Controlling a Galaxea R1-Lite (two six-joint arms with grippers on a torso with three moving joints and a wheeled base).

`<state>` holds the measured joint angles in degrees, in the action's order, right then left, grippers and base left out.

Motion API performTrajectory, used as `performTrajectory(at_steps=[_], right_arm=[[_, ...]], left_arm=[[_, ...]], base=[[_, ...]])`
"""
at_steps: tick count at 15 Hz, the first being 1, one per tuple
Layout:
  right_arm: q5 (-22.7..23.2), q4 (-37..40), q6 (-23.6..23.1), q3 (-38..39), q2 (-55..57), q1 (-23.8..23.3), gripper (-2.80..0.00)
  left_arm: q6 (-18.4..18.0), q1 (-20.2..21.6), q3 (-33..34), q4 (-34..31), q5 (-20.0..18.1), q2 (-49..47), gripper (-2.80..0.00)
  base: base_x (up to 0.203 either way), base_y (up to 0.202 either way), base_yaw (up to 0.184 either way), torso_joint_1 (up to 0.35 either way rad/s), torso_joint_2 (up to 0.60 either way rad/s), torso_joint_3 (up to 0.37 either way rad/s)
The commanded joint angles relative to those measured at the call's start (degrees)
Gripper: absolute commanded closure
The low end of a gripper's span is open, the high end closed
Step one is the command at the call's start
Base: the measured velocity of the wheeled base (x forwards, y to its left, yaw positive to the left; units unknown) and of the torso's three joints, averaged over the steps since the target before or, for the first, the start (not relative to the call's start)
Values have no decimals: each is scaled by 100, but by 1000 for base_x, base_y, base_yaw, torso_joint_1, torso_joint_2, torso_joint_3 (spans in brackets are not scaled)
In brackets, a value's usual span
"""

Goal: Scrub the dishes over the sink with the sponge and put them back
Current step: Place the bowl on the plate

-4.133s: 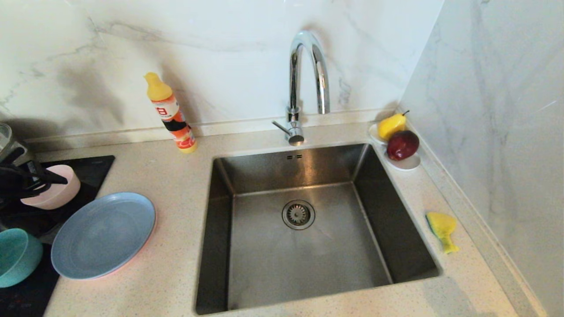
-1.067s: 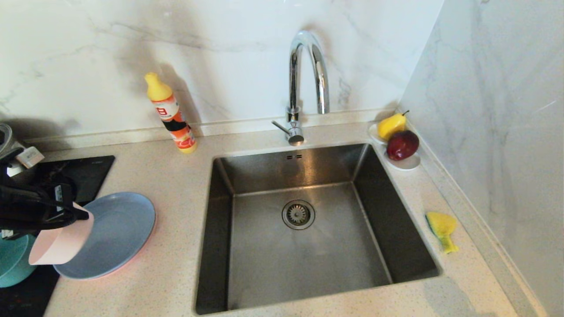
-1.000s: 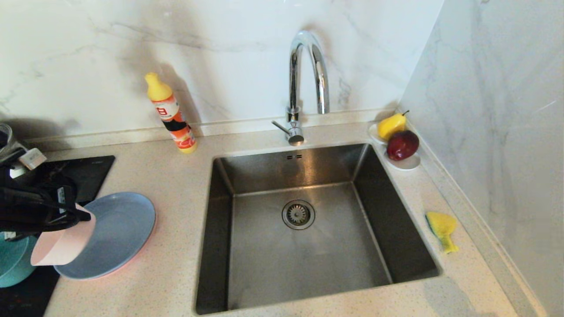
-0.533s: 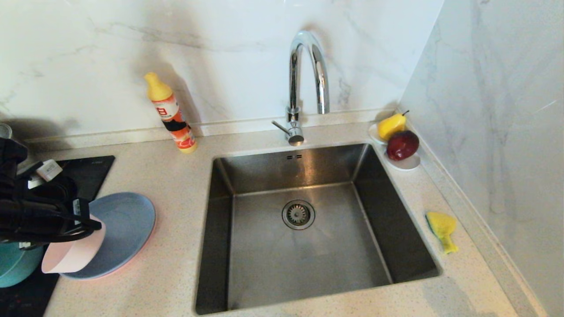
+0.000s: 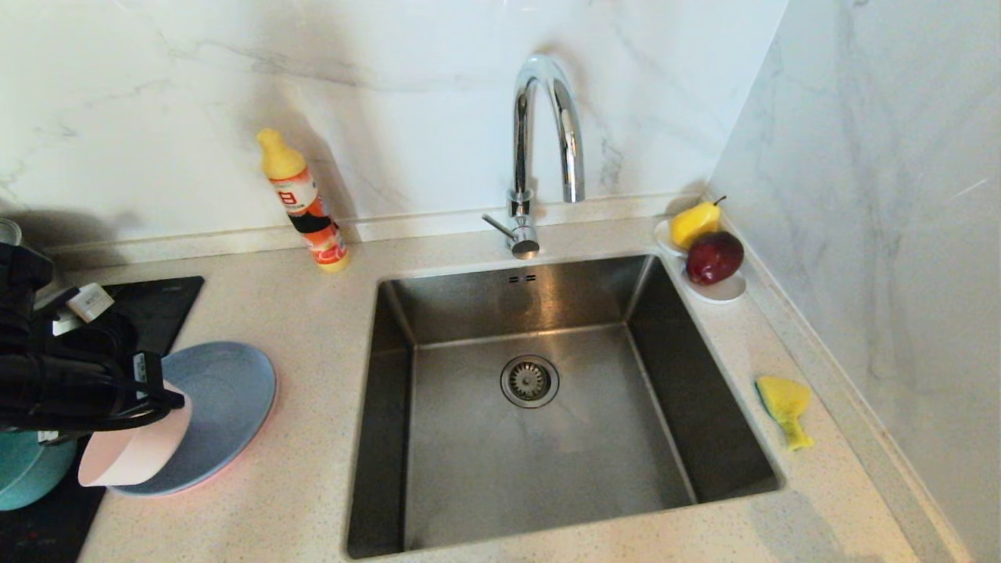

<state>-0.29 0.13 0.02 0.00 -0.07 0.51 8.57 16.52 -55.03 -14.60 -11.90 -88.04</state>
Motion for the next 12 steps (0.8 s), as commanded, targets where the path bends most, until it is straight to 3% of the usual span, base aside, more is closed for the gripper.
performTrajectory(at_steps=[1, 5, 9, 10, 12], right_arm=[[2, -4, -2, 0, -10, 2, 0], [-2, 5, -2, 0, -10, 2, 0], [2, 5, -2, 0, -10, 2, 0], [2, 5, -2, 0, -10, 2, 0], [-6, 5, -2, 0, -10, 2, 0]], left_arm=[[4, -8, 33, -1, 14, -26, -280], [19, -8, -105, 23, 21, -25, -280], [563, 150, -967, -39, 51, 235, -280], [597, 362, -1089, -99, 86, 255, 0], [616, 615, -1287, -360, 494, 131, 0]], base=[[0, 0, 0, 0, 0, 0], [0, 0, 0, 0, 0, 0], [0, 0, 0, 0, 0, 0], [0, 0, 0, 0, 0, 0], [0, 0, 0, 0, 0, 0]])
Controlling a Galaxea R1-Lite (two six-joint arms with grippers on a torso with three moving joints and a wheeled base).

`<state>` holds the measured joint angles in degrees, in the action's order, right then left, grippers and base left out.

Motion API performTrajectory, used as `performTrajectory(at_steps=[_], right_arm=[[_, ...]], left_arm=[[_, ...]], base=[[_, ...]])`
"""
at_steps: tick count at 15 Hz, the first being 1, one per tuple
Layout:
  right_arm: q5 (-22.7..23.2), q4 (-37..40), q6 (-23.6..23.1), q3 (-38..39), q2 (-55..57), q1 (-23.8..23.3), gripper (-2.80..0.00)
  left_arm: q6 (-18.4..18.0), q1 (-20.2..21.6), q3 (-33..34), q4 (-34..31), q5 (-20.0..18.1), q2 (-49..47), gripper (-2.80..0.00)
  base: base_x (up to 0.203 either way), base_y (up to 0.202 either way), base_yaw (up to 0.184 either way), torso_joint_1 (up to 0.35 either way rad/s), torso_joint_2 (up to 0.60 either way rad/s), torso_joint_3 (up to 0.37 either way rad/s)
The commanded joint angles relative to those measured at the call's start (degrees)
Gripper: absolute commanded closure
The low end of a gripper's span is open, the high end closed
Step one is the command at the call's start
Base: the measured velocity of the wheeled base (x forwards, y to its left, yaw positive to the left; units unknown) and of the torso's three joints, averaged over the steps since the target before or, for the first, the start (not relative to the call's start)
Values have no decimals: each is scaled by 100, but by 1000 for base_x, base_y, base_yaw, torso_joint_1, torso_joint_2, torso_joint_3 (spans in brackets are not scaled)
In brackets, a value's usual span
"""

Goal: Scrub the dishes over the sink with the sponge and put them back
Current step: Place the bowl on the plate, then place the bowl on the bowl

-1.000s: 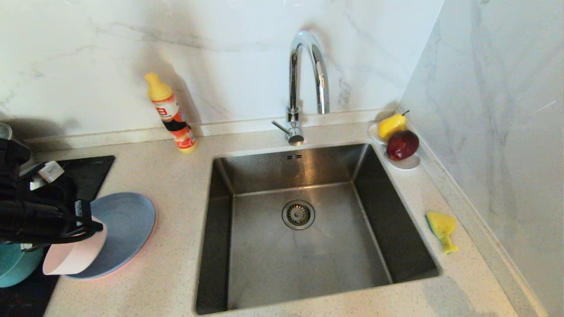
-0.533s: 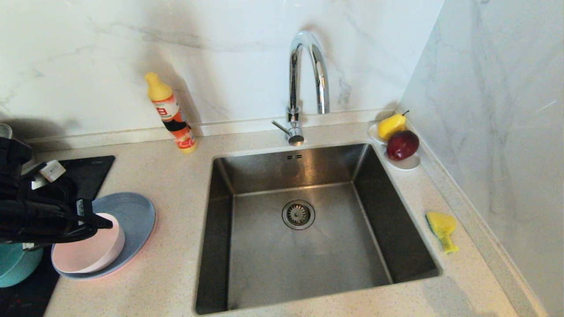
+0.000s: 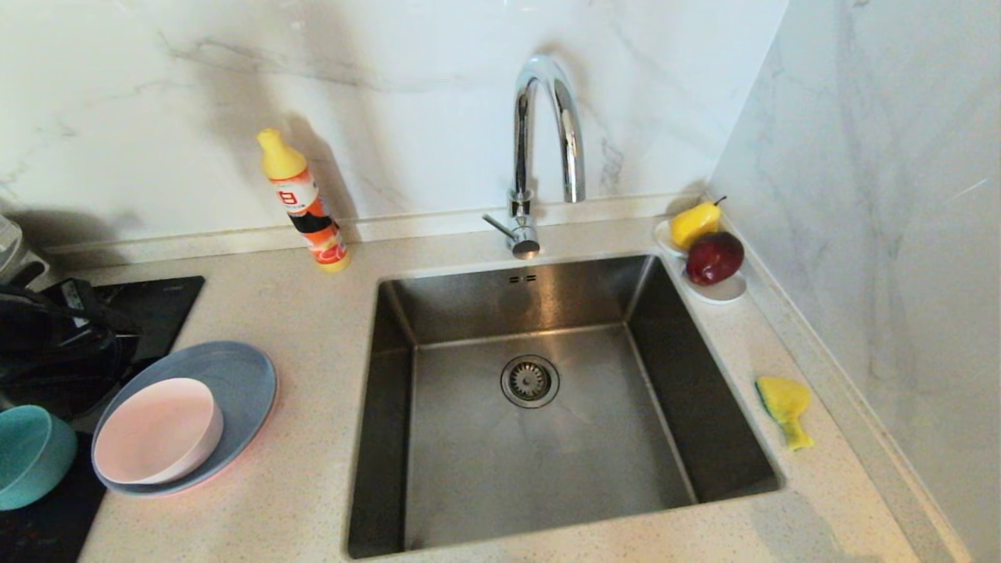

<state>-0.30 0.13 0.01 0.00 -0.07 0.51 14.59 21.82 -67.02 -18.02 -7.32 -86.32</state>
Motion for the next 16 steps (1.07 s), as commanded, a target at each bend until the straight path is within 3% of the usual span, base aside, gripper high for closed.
performTrajectory(at_steps=[1, 7, 9, 16], right_arm=[[-5, 3, 0, 0, -10, 2, 0], [4, 4, 5, 0, -10, 2, 0], [4, 4, 7, 0, -10, 2, 0], [4, 4, 6, 0, -10, 2, 0]], left_arm=[[15, 273, -85, -43, 90, -78, 0], [174, 1402, -69, -517, 175, -592, 0], [256, 1626, 18, -533, 163, -671, -280], [639, 2157, -1, -482, 148, -1540, -280]], base=[[0, 0, 0, 0, 0, 0], [0, 0, 0, 0, 0, 0], [0, 0, 0, 0, 0, 0], [0, 0, 0, 0, 0, 0]])
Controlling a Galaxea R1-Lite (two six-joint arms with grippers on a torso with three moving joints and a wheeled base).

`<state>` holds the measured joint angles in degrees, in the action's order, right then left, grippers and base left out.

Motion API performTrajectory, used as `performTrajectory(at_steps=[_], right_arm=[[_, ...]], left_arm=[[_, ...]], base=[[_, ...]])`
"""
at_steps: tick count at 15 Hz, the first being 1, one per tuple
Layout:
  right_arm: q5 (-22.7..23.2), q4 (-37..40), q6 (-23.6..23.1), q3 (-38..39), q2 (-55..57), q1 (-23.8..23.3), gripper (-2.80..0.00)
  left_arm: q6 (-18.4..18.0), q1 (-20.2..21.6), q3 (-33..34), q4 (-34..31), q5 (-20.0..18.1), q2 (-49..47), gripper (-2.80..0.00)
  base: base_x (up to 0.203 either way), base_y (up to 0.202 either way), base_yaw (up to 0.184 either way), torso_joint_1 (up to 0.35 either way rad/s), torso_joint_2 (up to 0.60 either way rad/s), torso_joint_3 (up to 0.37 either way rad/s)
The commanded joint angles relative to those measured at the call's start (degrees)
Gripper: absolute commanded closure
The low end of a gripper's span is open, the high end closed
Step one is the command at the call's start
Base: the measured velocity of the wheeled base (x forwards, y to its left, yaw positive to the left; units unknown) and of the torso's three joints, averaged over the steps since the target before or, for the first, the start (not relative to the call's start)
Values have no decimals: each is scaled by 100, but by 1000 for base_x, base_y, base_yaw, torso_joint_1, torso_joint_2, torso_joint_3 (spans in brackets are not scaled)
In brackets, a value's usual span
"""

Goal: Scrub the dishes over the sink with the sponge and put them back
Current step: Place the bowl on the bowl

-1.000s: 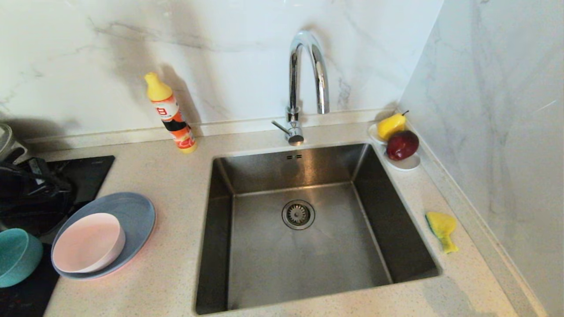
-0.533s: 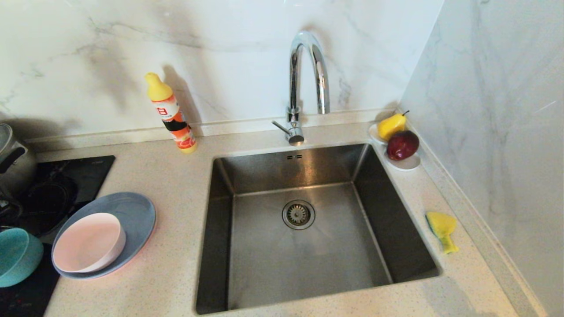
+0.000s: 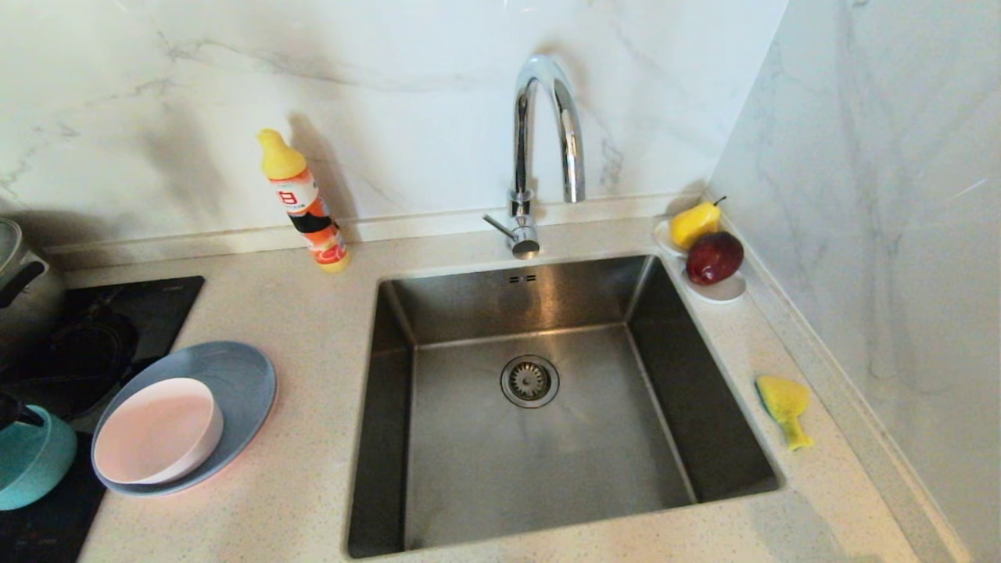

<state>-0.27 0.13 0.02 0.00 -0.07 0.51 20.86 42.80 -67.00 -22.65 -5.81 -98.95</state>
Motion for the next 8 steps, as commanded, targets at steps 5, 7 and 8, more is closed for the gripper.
performTrajectory(at_steps=[5, 7, 8], right_arm=[[1, -2, -2, 0, -10, 2, 0], [1, 4, -2, 0, -10, 2, 0], [1, 4, -2, 0, -10, 2, 0]], left_arm=[[-3, 185, 20, 6, -165, -588, -280], [-5, 185, 12, 6, -188, -719, -280], [-3, 185, -14, 6, -192, -767, -280]], base=[[0, 0, 0, 0, 0, 0], [0, 0, 0, 0, 0, 0], [0, 0, 0, 0, 0, 0]])
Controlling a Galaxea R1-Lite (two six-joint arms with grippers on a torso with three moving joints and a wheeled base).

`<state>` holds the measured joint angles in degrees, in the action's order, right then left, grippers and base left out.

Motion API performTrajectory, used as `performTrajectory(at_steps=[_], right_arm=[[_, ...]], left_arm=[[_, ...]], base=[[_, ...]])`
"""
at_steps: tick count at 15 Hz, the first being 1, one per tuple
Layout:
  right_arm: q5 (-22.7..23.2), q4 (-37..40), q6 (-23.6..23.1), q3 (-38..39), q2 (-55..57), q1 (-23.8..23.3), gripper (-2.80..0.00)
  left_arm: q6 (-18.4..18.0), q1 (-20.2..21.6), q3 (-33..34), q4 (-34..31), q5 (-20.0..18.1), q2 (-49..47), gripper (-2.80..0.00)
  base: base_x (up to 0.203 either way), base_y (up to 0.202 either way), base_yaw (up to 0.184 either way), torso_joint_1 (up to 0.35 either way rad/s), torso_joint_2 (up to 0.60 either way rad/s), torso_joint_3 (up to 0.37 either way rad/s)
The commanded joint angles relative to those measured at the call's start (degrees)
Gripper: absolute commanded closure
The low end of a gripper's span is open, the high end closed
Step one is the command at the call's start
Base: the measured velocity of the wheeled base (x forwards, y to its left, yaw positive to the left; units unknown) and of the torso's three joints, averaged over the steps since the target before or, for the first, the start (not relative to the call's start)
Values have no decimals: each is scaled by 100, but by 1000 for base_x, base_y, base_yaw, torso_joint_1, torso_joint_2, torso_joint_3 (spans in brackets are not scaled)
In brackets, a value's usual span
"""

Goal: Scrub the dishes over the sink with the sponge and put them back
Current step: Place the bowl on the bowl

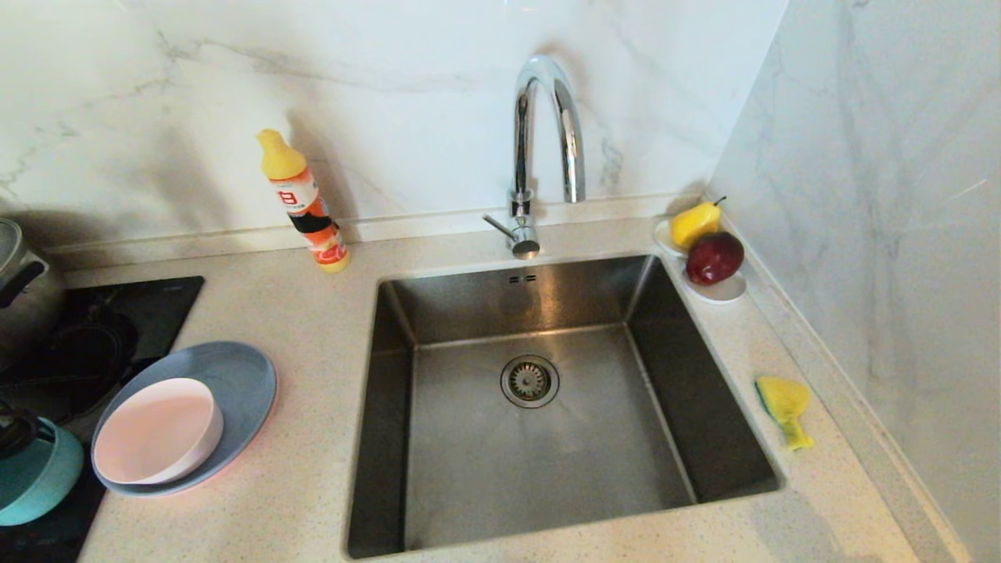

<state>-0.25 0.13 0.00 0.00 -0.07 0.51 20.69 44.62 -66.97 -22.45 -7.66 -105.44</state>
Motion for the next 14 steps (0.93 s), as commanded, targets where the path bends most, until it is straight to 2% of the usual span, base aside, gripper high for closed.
performTrajectory(at_steps=[1, 3, 8, 12, 14], right_arm=[[-3, 0, 0, 0, -10, 2, 0], [-5, 0, 5, 0, -10, 2, 0], [-1, -2, 0, 0, -10, 2, 0], [-1, 4, 0, 0, -10, 2, 0], [-1, -5, 0, 0, -10, 2, 0]], left_arm=[[14, 3, -36, -13, -17, -126, -280], [29, 3, -133, -14, -41, -24, -280], [285, -5, -464, -176, -467, 748, -280], [512, -20, -379, -294, -605, 681, -280], [566, -31, -264, -253, -806, 478, -280]], base=[[0, 0, 0, 0, 0, 0], [0, 0, 0, 0, 0, 0], [0, 0, 0, 0, 0, 0], [0, 0, 0, 0, 0, 0], [0, 0, 0, 0, 0, 0]])
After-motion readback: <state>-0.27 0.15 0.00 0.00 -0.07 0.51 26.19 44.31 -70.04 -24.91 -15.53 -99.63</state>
